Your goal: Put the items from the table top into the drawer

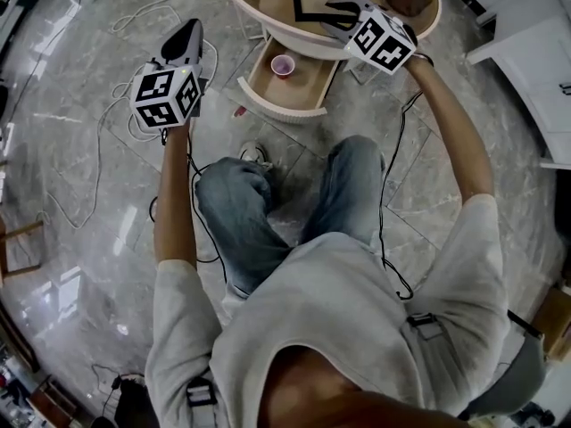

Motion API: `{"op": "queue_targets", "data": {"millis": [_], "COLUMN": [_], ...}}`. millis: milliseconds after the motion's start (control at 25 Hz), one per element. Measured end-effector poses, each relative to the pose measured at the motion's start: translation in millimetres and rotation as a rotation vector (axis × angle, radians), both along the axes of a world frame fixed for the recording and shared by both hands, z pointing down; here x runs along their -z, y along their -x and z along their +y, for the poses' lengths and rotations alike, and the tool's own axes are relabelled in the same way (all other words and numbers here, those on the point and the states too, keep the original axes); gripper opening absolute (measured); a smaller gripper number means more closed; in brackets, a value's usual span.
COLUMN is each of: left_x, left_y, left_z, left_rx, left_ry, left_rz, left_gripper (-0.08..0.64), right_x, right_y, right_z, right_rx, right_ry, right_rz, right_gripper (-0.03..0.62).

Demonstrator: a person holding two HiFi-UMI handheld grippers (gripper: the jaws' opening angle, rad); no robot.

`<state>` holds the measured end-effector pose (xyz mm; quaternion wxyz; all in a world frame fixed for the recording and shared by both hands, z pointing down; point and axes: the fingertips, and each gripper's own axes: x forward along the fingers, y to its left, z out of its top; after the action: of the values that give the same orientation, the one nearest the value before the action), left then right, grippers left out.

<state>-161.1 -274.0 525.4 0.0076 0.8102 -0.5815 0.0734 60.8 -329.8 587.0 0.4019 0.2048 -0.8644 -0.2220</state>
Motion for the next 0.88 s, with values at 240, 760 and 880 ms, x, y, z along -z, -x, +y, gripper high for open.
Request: {"op": "queue_targets", "data": {"millis": [240,760,880], "left_x": [-14,-26,-25], "left_y": [23,12,8], "left_z": [18,13,10], "left_rx": [0.051,0.023,0.018], "left_ry": [0.017,0.019,0.018], "left_rz": [0.021,0.047,0.053], "left_gripper": [0.015,0.015,0.015], "right_x": [-21,-28,-27], "right_y": [0,4,3], "right_z": [-13,-7,-4], "right_rx": [-0.008,0.038,0.033], "right_ry": [0.220,0.210,0.175], "right_rz": [-0.005,0.140,0.128], "right_gripper": [0.169,0.094,0.091]}}
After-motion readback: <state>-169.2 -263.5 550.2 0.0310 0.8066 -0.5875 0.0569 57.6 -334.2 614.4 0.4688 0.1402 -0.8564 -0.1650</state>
